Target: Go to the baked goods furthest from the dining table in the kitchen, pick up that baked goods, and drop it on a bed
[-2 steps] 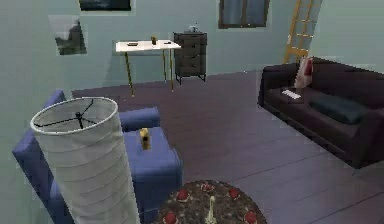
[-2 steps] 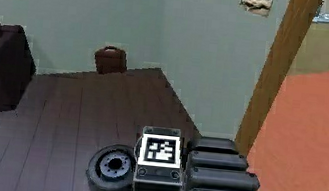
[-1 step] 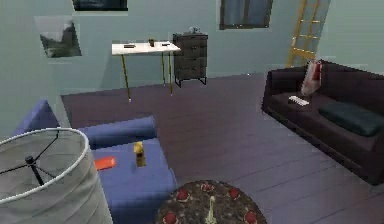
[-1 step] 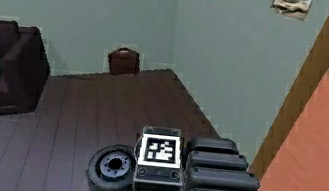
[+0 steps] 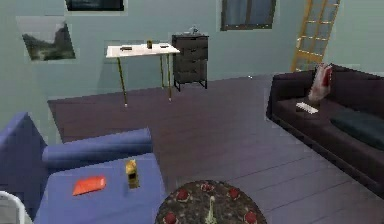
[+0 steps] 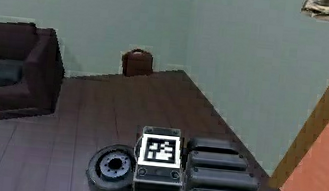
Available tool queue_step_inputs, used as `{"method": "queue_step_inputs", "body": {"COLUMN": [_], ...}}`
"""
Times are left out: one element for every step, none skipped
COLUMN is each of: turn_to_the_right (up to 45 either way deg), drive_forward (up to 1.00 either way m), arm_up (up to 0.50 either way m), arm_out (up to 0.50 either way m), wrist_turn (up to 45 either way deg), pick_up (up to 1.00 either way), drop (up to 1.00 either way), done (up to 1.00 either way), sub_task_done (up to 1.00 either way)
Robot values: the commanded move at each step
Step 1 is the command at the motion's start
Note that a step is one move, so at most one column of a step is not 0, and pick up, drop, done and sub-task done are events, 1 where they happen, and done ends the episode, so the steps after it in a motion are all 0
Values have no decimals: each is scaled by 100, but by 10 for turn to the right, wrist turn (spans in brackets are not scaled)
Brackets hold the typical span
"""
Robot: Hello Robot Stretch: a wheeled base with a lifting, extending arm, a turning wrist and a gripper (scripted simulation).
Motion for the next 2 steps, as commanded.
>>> {"method": "queue_step_inputs", "body": {"turn_to_the_right": [450, 450], "drive_forward": [0, 0], "arm_up": [0, 0], "arm_out": [0, 0], "wrist_turn": [0, 0], "pick_up": [0, 0], "drop": [0, 0], "done": [0, 0], "sub_task_done": [0, 0]}}
